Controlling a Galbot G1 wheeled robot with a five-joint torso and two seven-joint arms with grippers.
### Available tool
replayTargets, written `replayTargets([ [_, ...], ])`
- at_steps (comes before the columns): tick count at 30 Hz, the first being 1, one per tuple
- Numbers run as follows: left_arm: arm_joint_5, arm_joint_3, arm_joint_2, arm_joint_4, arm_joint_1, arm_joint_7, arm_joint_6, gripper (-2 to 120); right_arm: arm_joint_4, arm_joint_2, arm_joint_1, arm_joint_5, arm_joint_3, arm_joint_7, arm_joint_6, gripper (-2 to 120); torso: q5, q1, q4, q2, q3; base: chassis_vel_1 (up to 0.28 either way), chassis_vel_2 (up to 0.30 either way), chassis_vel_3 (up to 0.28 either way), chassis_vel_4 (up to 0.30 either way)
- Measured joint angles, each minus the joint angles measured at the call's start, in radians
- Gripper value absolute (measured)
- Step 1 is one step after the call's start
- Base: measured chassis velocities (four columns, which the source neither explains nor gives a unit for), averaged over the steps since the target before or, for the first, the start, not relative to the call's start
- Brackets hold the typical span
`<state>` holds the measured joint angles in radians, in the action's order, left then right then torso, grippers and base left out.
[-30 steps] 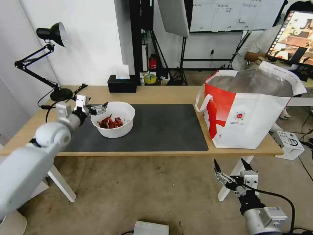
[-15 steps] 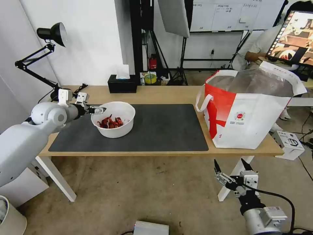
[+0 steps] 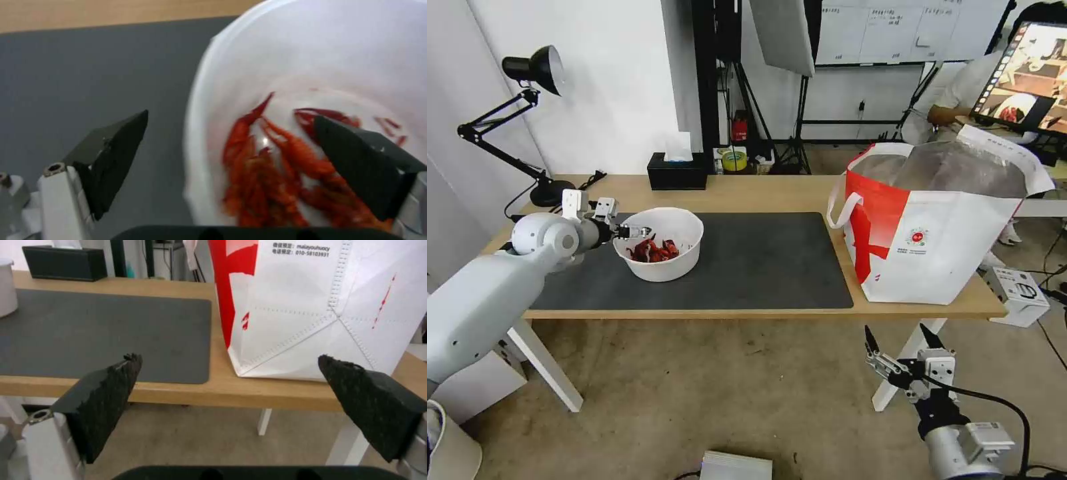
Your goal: Pick up the trash from the table and place it into the takeout bag.
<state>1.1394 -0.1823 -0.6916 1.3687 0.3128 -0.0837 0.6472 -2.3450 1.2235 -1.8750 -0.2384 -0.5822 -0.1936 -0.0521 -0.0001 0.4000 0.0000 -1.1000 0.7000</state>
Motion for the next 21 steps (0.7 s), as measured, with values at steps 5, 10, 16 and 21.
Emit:
replayTargets([
  [5, -0.017, 0.005, -0.001, -0.021, 0.01, 0.023, -0.015, 100, 0.0, 0.0, 0.0, 0.0, 0.0, 0.0, 0.0, 100, 0.0002, 0.0, 0.0001, 0.0, 0.0, 0.0, 0.0, 0.0, 0.0],
  [10, -0.018, 0.01, -0.002, -0.017, 0.017, 0.03, -0.021, 100, 0.0, 0.0, 0.0, 0.0, 0.0, 0.0, 0.0, 100, 0.0002, 0.0, 0.0, 0.0, 0.0, 0.0, 0.0, 0.0, 0.0],
  [16, -0.018, 0.015, -0.001, -0.014, 0.025, 0.042, -0.025, 80, 0.0, 0.0, 0.0, 0.0, 0.0, 0.0, 0.0, 100, 0.0001, 0.0, 0.0, 0.0, 0.0, 0.0, 0.0, 0.0, 0.0],
  [21, -0.019, 0.021, 0.001, -0.005, 0.034, 0.05, -0.029, 64, 0.0, 0.0, 0.0, 0.0, 0.0, 0.0, 0.0, 100, -0.0001, 0.0, 0.0, 0.0, 0.0, 0.0, 0.0, 0.0, 0.0],
])
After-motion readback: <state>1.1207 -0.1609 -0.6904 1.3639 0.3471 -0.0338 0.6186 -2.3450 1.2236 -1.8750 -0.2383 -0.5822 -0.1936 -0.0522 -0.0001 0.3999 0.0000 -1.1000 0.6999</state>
